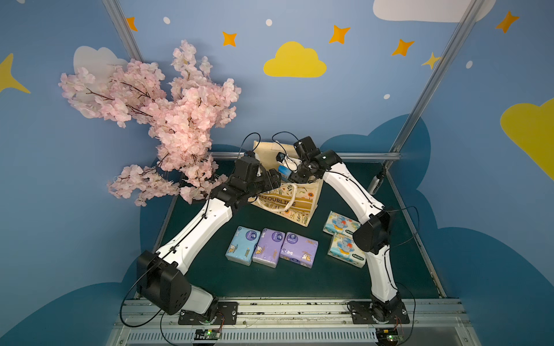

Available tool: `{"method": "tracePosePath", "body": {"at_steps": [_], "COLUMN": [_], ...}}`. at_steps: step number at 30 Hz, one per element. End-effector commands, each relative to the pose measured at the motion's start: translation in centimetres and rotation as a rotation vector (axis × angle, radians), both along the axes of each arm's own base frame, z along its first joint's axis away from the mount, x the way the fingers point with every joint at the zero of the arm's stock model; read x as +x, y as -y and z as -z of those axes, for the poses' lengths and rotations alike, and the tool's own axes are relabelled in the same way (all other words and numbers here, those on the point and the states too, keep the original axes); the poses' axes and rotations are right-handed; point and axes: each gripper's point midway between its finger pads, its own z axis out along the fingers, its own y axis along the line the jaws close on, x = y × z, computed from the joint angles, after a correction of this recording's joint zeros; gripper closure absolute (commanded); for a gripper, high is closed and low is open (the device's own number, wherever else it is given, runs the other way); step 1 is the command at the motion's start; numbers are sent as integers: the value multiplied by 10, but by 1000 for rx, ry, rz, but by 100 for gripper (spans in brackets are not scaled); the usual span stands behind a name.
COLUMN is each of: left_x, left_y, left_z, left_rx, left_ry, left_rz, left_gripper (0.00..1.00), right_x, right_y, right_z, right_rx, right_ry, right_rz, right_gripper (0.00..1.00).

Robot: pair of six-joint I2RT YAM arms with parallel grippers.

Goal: Put tissues into the canvas bag
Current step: Place the pack of facial tissues in the canvas bag.

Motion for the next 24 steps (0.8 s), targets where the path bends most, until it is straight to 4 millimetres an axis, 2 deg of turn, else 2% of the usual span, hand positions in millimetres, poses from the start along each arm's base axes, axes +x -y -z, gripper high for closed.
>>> {"method": "tracePosePath", "body": {"at_steps": [1,5,11,17,21,24], "left_x": [-4,-8,-11,-15,-17,-20], "left_y": [-3,-6,-16,-26,-24,-30], "left_z": [-3,-1,3,-6,-6,-11], "left_rx": [7,9,47,65,66,79], "left_ry": [2,2,-8,18,20,36], "left_rz": [1,-6,-43,-70,-62,-84], "left_gripper": [12,12,11,10,9,9], "right_x": [-2,-3,-5,-6,-19,-24], "right_y": [-1,-4,-1,-2,-9,-6], "right_z": [7,-4,-25,-72,-105,-123], "right_rx": [-13,5,26,126,215,237], "right_ry": [-20,5,44,138,174,211], "right_rz": [11,9,24,40,3,3], "right_gripper": [26,22,21,20,19,19]}}
